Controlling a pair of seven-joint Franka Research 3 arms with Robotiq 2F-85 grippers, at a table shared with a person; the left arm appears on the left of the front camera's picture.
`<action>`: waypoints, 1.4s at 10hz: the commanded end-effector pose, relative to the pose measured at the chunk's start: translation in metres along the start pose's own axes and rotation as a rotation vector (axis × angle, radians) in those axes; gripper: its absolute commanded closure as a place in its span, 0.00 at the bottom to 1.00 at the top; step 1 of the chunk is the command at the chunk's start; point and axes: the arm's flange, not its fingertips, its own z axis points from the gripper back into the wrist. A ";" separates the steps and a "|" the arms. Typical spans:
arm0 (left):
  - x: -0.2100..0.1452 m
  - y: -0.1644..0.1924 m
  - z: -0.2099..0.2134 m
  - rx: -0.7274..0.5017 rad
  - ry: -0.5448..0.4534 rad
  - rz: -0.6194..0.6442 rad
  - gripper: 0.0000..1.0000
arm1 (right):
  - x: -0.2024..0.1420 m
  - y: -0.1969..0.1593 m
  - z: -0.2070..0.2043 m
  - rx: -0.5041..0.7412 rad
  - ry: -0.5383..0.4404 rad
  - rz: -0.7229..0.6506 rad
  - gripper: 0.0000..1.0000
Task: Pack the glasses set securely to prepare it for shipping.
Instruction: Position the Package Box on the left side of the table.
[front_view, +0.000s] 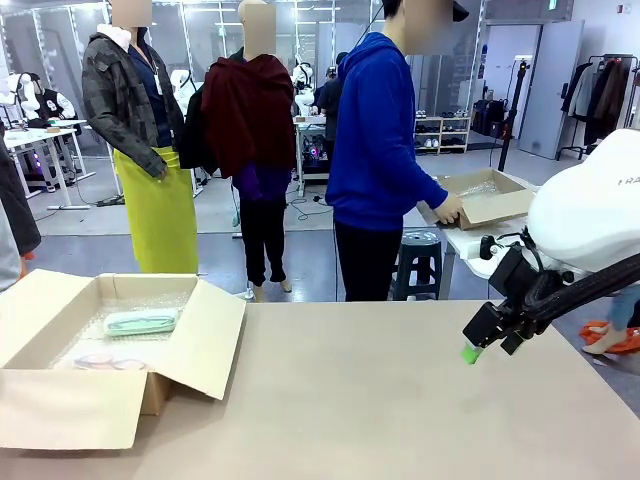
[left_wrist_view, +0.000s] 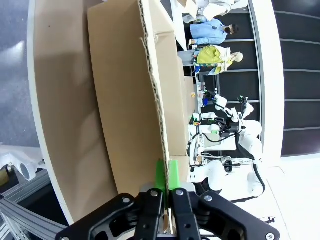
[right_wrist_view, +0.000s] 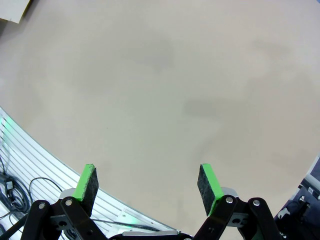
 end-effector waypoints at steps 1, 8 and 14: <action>0.001 -0.001 -0.003 0.005 0.010 -0.004 0.98 | -0.001 0.001 0.000 0.006 -0.002 0.015 0.00; -0.001 -0.003 -0.002 0.016 0.023 -0.056 0.65 | -0.001 0.001 0.000 0.006 -0.002 0.015 0.00; -0.006 -0.024 0.008 0.104 -0.014 -0.094 0.00 | -0.001 0.001 0.000 0.006 -0.002 0.015 0.00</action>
